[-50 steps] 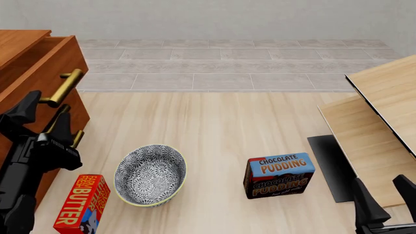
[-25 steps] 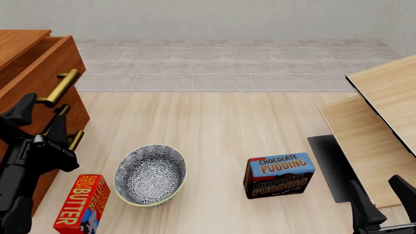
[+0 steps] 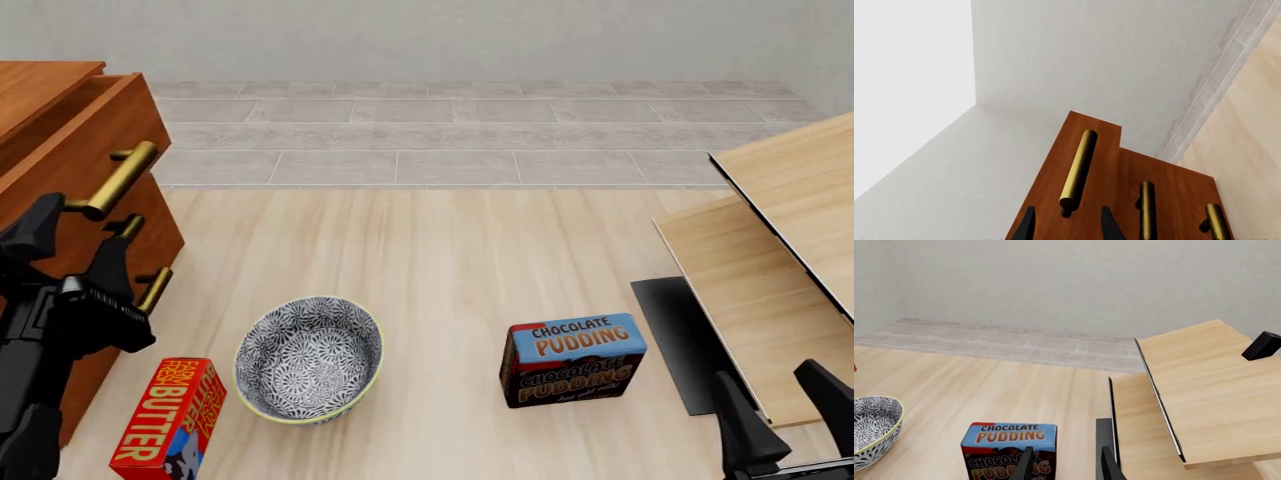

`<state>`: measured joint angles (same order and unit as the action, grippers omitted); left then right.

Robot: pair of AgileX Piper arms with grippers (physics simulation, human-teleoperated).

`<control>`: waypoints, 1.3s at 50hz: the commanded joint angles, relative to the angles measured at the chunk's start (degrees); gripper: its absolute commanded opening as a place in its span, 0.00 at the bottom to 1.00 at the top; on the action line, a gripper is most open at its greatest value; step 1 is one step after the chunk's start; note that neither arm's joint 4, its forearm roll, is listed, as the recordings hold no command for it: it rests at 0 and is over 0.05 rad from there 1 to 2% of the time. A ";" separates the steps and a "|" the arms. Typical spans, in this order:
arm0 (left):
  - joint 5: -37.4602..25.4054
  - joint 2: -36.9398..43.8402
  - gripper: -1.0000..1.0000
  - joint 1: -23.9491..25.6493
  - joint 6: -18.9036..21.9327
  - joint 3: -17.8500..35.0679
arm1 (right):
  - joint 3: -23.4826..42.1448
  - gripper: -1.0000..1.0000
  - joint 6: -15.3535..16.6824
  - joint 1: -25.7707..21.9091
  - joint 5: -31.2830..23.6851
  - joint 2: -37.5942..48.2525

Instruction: Close the top drawer of the cabinet.

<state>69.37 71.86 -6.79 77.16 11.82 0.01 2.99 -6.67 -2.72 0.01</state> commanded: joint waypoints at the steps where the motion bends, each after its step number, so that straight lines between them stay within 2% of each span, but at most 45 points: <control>1: 0.52 -0.12 1.00 -2.79 -0.01 0.31 | 0.00 1.00 0.02 0.01 -0.09 0.00; 65: 0.52 2.52 1.00 -9.10 -0.20 2.87 | -0.01 1.00 0.40 -0.67 -0.36 0.00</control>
<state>69.55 74.11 -13.91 76.83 14.09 0.00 3.31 -7.05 -3.30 0.01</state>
